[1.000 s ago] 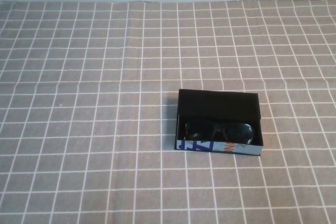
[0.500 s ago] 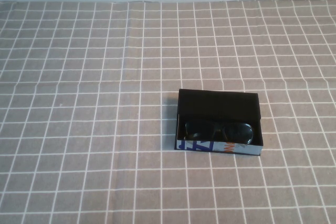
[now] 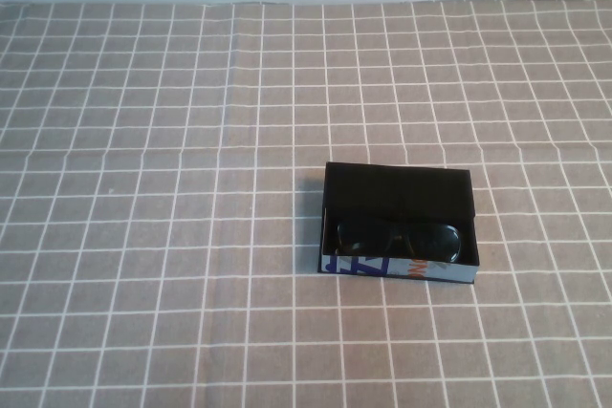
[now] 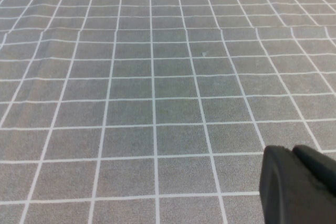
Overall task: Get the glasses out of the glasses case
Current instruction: Pick up the glasses from the glasses case
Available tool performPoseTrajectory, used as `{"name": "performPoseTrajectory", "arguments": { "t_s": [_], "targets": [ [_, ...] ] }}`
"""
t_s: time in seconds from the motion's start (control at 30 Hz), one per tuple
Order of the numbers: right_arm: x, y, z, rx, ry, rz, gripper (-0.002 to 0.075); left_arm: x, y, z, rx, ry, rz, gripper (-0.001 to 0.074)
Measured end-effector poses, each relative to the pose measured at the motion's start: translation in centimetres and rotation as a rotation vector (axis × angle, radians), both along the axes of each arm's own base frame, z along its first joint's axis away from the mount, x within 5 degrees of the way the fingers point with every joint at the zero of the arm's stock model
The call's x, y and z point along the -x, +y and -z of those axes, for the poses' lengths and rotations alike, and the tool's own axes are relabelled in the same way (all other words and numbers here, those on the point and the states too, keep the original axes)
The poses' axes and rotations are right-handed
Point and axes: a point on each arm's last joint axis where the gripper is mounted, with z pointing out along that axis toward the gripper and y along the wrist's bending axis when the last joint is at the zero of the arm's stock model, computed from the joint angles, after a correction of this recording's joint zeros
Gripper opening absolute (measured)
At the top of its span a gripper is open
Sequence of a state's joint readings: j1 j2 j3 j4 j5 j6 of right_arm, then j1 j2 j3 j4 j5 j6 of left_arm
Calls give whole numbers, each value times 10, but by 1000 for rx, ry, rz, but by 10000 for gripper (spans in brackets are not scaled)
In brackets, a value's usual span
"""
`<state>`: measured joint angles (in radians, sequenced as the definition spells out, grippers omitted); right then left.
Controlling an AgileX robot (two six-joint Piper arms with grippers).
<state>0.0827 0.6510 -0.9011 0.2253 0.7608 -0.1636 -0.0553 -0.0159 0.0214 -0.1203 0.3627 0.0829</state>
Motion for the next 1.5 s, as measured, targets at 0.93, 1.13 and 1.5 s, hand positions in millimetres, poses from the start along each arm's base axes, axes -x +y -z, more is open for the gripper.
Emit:
{"name": "performPoseTrajectory", "arguments": {
  "t_s": [0.93, 1.13, 1.5],
  "targets": [
    [-154, 98, 81, 305, 233, -702, 311, 0, 0, 0, 0, 0, 0, -5],
    [-179, 130, 102, 478, 278, -796, 311, 0, 0, 0, 0, 0, 0, -5],
    [-222, 155, 153, 675, 389, -890, 313, 0, 0, 0, 0, 0, 0, -5]
  ]
}}
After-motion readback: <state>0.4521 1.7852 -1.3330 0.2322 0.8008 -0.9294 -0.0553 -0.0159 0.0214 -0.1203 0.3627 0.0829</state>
